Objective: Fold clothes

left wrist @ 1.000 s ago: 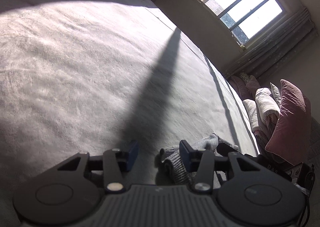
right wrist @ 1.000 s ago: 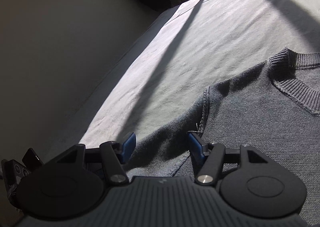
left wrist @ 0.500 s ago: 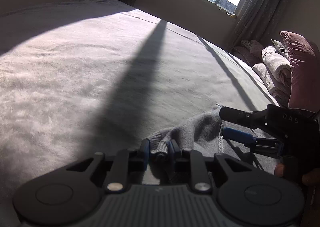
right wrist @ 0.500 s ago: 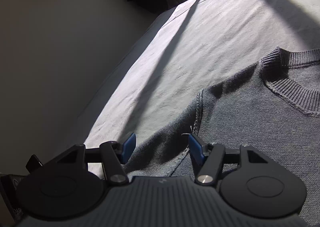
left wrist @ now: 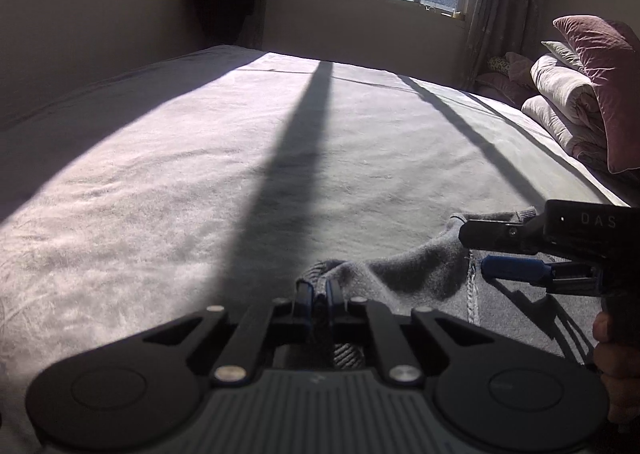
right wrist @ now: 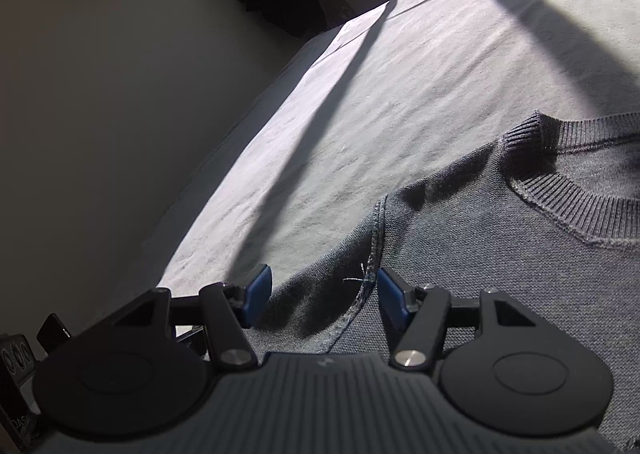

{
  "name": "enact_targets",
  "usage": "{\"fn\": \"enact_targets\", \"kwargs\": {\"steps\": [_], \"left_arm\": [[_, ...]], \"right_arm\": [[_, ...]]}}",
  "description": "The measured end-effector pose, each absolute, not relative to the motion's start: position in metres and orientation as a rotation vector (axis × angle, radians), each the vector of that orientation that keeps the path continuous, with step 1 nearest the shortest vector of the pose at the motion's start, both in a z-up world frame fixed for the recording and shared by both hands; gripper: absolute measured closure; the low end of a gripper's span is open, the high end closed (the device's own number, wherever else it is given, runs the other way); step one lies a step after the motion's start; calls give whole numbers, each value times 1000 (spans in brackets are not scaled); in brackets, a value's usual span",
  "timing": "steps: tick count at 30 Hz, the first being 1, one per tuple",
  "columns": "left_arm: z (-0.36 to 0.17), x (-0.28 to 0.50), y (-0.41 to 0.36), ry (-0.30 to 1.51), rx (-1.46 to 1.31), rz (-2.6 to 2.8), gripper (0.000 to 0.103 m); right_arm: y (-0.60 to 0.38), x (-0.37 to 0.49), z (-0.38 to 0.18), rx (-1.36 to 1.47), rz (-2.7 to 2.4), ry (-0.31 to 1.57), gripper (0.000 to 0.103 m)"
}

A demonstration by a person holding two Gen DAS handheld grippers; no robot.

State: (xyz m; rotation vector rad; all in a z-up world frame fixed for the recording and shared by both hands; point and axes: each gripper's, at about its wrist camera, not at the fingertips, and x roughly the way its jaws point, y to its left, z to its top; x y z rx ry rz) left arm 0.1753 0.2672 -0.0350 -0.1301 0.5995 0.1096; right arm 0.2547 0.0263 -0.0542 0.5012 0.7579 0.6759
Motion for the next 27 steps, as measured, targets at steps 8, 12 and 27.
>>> {"fn": "enact_targets", "kwargs": {"steps": [8,12,27], "left_arm": [[-21,189,285,584,-131,166,96],[-27,188,302,604,-247,174,96],[-49,193,338,620,-586,164,103]], "right_arm": [[13,262,-58,545,633,745,40],[14,268,-61,556,623,746,40],[15,267,-61,546,631,750,40]]}}
